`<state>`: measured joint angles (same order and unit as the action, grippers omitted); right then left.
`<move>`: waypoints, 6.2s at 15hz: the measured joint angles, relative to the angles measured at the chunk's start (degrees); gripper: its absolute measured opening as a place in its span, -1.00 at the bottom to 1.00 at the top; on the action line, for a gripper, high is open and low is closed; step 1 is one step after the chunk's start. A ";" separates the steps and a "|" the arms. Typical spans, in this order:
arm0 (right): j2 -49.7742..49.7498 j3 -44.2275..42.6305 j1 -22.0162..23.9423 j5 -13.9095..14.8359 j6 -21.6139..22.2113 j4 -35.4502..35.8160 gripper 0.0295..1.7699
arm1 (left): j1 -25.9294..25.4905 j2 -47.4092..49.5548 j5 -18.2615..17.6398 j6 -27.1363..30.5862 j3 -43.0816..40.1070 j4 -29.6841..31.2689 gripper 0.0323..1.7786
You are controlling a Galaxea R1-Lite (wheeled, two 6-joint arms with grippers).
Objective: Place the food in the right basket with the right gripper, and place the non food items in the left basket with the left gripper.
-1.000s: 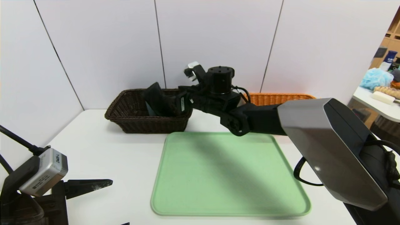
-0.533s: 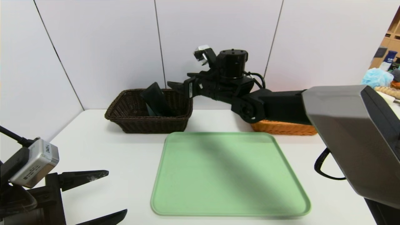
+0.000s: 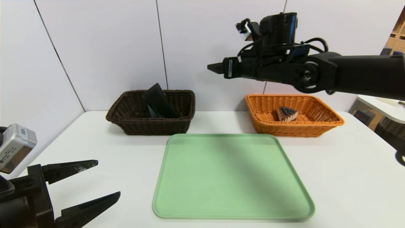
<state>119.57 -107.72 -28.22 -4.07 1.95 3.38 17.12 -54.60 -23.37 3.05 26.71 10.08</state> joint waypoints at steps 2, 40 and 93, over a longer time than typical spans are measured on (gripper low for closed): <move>-5.79 4.55 1.51 1.99 0.06 -4.41 0.88 | -0.34 0.74 1.68 -0.79 1.12 -2.62 0.90; -96.59 74.51 18.72 9.52 -1.93 -28.26 0.91 | -18.93 42.67 23.89 6.95 -15.52 -23.16 0.90; -119.64 107.72 28.32 4.07 -6.17 -3.60 0.91 | -18.15 54.49 23.06 -0.24 -26.71 -9.78 0.90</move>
<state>-0.07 0.00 0.10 0.00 -4.22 -0.22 -1.04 -0.11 -0.30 2.80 0.00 0.30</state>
